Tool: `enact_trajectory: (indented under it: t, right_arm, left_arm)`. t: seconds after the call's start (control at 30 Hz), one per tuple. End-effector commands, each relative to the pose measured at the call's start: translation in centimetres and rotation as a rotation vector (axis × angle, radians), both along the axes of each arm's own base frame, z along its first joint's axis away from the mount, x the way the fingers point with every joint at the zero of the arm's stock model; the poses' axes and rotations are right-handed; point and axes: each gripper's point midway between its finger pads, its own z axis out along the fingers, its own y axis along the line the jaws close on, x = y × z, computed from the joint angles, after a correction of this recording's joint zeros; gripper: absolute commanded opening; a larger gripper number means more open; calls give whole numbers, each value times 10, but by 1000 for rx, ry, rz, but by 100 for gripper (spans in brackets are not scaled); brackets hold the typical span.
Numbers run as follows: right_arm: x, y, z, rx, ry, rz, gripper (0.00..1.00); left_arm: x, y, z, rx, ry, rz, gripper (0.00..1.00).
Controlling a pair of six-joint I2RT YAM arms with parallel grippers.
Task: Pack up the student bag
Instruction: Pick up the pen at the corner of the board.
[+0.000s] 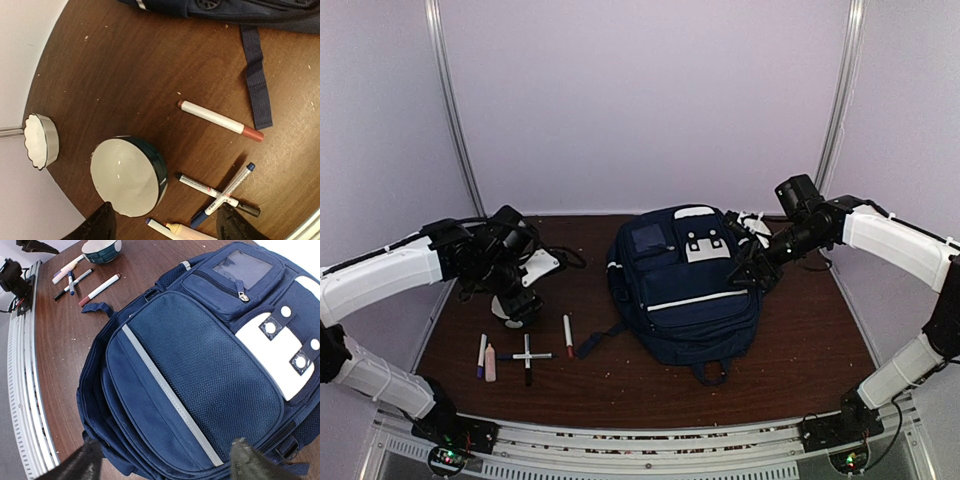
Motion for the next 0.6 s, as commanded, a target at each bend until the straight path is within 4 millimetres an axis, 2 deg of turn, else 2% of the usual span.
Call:
enact_trajectory:
  t: [0.0, 0.13, 0.23, 0.27, 0.47, 0.57]
  right_arm:
    - [-6, 5, -1, 16, 13, 30, 100]
    - [-4, 5, -1, 16, 12, 23, 100]
    - [-4, 5, -1, 13, 13, 23, 100]
    - [-4, 4, -1, 12, 11, 23, 100]
    - [-5, 3, -2, 8, 11, 21, 100]
    - [-5, 3, -2, 7, 8, 22, 100]
  left_arm:
    - [-31, 2, -27, 31, 113, -138, 71]
    - [-46, -12, -38, -24, 162, -230, 67]
    - [-51, -22, -52, -48, 213, -263, 52]
    - [-49, -24, -58, -43, 223, -256, 51]
    - [-52, -26, -90, 62, 290, -272, 55]
    - [-52, -26, -99, 98, 295, -265, 55]
